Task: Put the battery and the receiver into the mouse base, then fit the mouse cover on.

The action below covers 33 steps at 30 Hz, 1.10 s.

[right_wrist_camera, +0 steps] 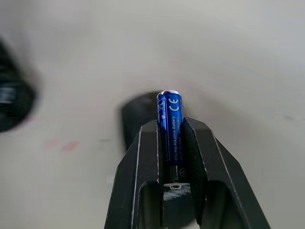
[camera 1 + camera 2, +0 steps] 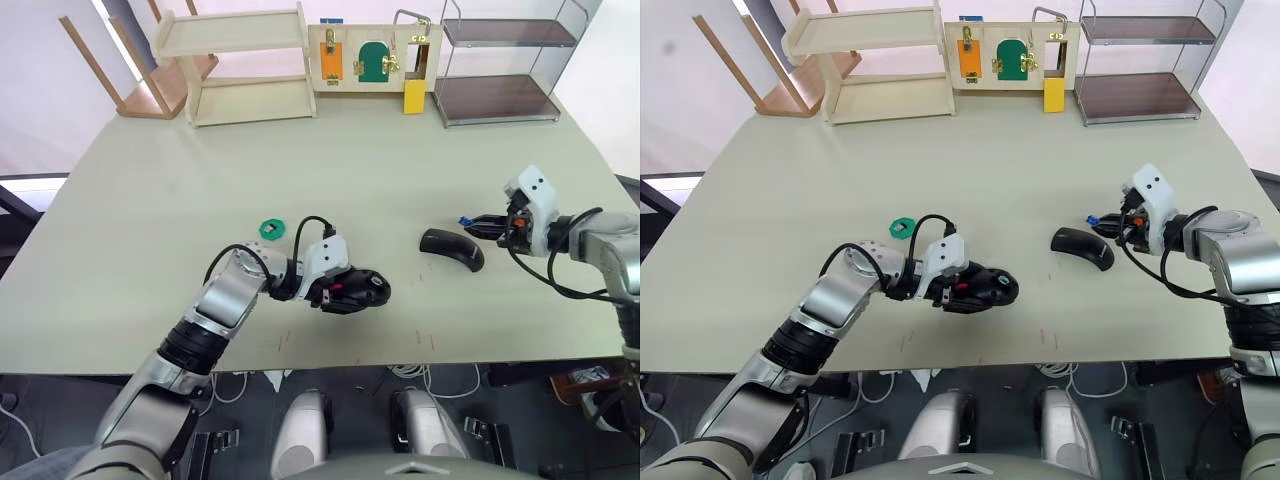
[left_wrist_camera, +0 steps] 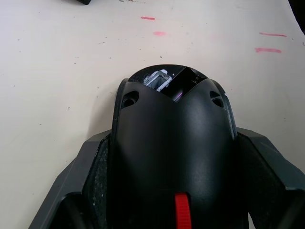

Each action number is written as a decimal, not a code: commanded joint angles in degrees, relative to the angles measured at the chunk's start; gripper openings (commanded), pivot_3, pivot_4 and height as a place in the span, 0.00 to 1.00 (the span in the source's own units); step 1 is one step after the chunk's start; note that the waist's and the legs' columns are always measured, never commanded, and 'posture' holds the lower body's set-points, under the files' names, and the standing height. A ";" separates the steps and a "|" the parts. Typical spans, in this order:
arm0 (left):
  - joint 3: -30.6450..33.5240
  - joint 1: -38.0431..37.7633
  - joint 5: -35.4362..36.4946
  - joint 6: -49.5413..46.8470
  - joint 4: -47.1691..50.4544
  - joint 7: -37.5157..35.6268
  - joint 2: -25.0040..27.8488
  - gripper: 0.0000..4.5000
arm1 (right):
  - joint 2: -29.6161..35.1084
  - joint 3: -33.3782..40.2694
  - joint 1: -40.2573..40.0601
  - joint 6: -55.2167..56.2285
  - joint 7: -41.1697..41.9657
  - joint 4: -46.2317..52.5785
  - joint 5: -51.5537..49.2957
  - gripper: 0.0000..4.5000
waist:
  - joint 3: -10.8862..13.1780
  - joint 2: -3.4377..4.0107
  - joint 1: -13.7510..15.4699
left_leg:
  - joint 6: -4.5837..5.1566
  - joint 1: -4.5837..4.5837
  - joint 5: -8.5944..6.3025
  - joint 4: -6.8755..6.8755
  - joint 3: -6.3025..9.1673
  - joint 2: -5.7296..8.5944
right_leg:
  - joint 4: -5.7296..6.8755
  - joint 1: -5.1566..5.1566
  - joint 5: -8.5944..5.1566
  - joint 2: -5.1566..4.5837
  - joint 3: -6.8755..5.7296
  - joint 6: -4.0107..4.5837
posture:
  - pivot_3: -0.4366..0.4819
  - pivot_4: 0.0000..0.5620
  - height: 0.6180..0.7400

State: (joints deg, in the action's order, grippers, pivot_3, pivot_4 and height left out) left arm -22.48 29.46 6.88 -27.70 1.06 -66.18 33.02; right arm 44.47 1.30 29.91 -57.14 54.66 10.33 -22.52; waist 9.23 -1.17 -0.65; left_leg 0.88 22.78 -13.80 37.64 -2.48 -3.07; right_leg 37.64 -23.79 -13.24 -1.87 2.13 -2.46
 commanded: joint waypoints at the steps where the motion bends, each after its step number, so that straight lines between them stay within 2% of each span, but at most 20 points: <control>1: -1.84 -1.10 -0.98 -0.75 -0.14 -0.34 0.15 0.66 | 1.48 1.85 -0.73 -8.01 -0.06 9.50 -5.99 0.03 | 0.00 -0.01 -0.01 | 0.00 0.00 0.00 0.00 0.00 0.00 | -0.01 0.00 0.00 0.00 0.00 0.00 | 0.48 0.27 1.00; 4: -1.94 -1.05 -1.54 -1.05 -0.14 0.65 -0.04 0.66 | -0.11 0.78 -1.23 -14.71 -3.31 14.44 -9.00 0.03 | 0.00 -0.01 0.00 | 0.00 0.02 0.00 0.00 0.02 0.00 | -0.03 0.00 -0.01 0.00 -0.02 0.02 | 0.48 0.27 1.00; 8: -2.22 -0.75 -2.18 -1.80 -0.27 1.70 -0.26 0.66 | -7.29 0.12 -0.48 -27.00 -10.11 21.19 -13.17 0.03 | -0.03 -0.07 -0.01 | 0.00 0.01 0.00 0.01 0.03 -0.01 | -0.01 0.00 -0.08 0.00 -0.02 0.05 | 0.48 0.27 1.00; 14: -2.96 -1.05 -2.83 -2.24 0.62 2.18 -0.08 0.66 | -11.73 -3.93 -0.09 -33.91 -17.09 24.67 -13.69 0.03 | -0.05 -0.10 0.06 | 0.00 0.06 0.00 0.08 0.06 0.01 | -0.02 0.01 -0.11 -0.06 -0.06 0.06 | 0.48 0.27 1.00; 23: -3.63 -1.00 -4.05 -3.26 1.35 2.28 0.20 0.66 | -16.00 -8.17 3.57 -35.36 -24.80 20.13 -14.13 0.03 | -0.05 -0.10 0.02 | 0.00 0.08 0.00 0.08 0.12 0.01 | -0.01 0.00 -0.12 -0.05 -0.11 0.06 | 0.48 0.27 1.00; 33: -4.19 -1.17 -3.98 -4.24 2.36 2.19 0.30 0.66 | -16.84 -11.06 6.43 -35.36 -27.70 16.56 -17.14 0.03 | -0.05 -0.10 -0.03 | 0.00 0.09 0.00 0.08 0.16 0.00 | -0.02 0.01 -0.13 -0.05 -0.15 0.05 | 0.48 0.27 1.00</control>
State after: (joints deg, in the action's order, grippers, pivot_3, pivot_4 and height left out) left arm -24.07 29.37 4.38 -30.08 4.26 -63.93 33.12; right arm 28.04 -9.70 35.31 -92.13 27.38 26.16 -38.56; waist 9.18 -1.27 -0.68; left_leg 0.89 22.88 -13.80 37.72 -2.32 -3.07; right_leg 37.61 -23.78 -13.37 -1.93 1.98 -2.41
